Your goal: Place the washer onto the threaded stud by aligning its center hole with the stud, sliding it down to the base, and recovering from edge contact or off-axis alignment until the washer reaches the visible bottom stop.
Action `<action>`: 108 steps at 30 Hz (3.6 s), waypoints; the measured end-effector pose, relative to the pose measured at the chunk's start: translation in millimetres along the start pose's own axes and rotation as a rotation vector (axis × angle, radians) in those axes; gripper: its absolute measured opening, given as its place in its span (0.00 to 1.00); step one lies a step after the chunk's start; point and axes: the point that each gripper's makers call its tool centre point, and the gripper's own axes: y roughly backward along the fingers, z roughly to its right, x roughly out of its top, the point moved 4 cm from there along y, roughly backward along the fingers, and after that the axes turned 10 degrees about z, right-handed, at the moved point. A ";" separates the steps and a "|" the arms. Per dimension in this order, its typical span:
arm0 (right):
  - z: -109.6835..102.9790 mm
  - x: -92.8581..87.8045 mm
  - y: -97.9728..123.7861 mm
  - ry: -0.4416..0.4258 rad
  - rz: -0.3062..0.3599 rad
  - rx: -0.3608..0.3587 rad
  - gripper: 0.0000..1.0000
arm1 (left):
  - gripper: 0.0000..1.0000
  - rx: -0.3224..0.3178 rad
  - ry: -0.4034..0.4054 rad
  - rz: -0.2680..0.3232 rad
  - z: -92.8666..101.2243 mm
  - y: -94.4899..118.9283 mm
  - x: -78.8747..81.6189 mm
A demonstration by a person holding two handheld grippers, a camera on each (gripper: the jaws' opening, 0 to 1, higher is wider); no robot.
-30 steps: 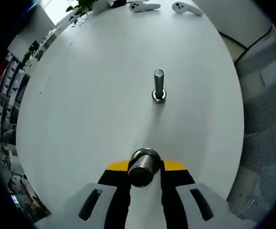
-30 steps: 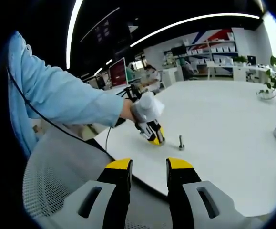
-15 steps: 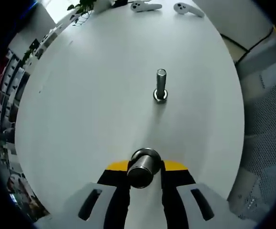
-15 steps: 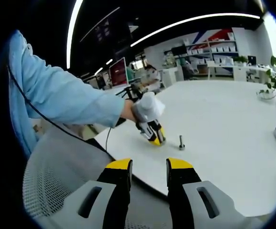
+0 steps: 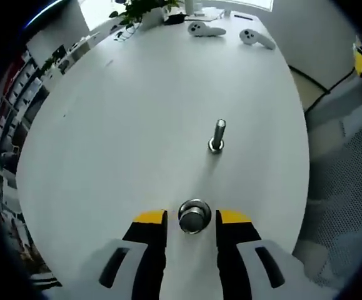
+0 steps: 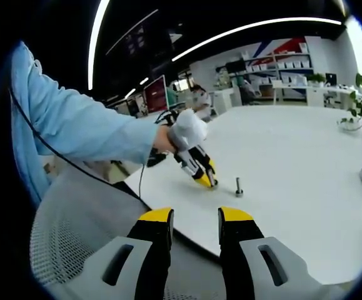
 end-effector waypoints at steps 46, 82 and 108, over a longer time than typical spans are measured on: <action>112.5 1.6 -130.0 0.369 -0.239 0.250 0.26 | 0.11 0.029 0.009 -0.009 19.3 -3.0 1.0; 93.0 -48.5 -181.2 0.379 -0.331 0.320 0.09 | 0.11 0.077 0.086 0.014 22.9 -3.2 1.7; 81.5 -9.2 -142.7 0.504 -0.250 0.361 0.54 | 0.44 0.090 -0.029 0.030 30.4 57.2 -10.7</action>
